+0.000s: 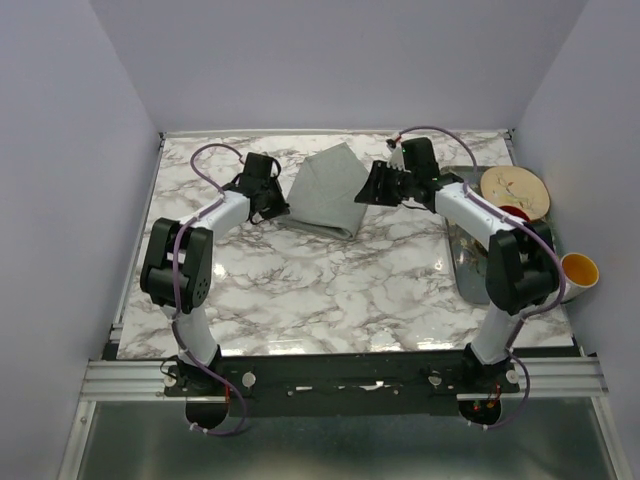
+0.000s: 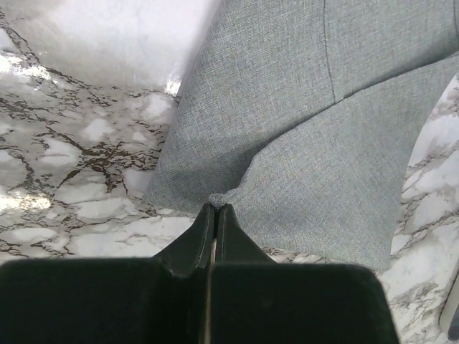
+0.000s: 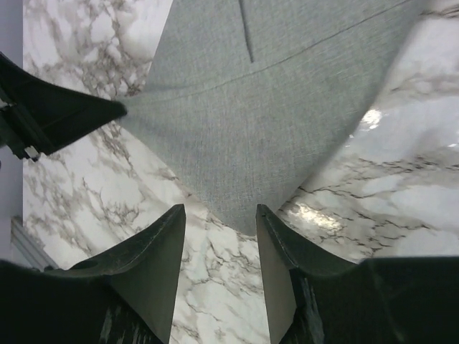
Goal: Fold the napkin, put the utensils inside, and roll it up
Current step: Fold the napkin
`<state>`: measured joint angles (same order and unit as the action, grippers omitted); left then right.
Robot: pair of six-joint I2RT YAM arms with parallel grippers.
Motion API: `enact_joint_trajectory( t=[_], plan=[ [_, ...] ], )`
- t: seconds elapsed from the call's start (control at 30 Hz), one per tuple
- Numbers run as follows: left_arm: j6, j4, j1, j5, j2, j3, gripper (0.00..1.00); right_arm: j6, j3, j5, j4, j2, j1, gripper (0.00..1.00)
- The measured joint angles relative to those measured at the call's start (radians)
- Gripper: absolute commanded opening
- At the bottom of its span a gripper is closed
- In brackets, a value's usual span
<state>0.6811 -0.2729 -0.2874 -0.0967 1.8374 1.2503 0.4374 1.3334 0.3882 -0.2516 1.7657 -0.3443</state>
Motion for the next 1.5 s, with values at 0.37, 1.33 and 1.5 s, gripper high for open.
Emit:
enact_joint_trajectory(
  t=[0.37,1.33,1.5],
  plan=[
    [0.0,0.015,0.0,0.029,-0.013,-0.042,0.0,0.001,0.051,0.172,0.0,0.146,-0.075,0.43],
    [-0.004,0.025,0.02,0.035,0.047,-0.014,0.0,-0.002,0.077,0.237,0.001,0.268,-0.1,0.35],
    [-0.004,0.025,0.02,0.035,0.049,-0.014,0.0,-0.008,0.058,0.224,0.004,0.272,-0.1,0.35]
  ],
)
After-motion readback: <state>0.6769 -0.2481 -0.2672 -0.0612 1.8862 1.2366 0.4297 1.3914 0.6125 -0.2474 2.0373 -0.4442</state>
